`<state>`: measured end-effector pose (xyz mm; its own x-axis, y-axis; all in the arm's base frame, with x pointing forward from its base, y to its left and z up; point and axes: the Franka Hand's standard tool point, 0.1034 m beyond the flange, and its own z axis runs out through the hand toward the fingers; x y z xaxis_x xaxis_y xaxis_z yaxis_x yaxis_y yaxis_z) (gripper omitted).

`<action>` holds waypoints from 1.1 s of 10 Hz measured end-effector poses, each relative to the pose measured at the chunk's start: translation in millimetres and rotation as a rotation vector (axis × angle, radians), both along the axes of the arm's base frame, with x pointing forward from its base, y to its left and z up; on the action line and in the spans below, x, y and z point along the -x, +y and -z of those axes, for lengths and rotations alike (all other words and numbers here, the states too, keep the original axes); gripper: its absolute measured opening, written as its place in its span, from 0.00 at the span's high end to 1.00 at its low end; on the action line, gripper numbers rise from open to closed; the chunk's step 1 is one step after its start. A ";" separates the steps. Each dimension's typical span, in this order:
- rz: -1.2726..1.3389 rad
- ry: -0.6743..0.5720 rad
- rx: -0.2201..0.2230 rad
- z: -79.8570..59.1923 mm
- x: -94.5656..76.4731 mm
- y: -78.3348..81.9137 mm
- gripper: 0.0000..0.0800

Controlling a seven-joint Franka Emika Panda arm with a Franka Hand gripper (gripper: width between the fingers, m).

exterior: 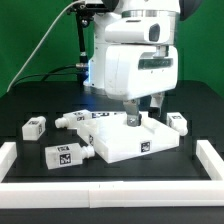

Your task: Assemble one leg

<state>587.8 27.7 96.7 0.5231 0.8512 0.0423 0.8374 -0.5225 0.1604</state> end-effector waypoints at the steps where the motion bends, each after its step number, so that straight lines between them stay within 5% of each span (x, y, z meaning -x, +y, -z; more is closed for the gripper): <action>1: -0.002 -0.002 0.000 0.2 0.1 0.6 0.19; 5: 0.016 0.003 -0.006 1.9 2.3 -2.1 0.19; 8: 0.110 0.039 0.000 14.3 31.4 -45.0 0.19; 11: 0.212 0.057 -0.008 19.8 43.1 -51.1 0.19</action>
Offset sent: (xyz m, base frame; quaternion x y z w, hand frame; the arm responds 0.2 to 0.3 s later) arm 0.0000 0.0000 0.0000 0.0000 0.0000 0.0000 1.0000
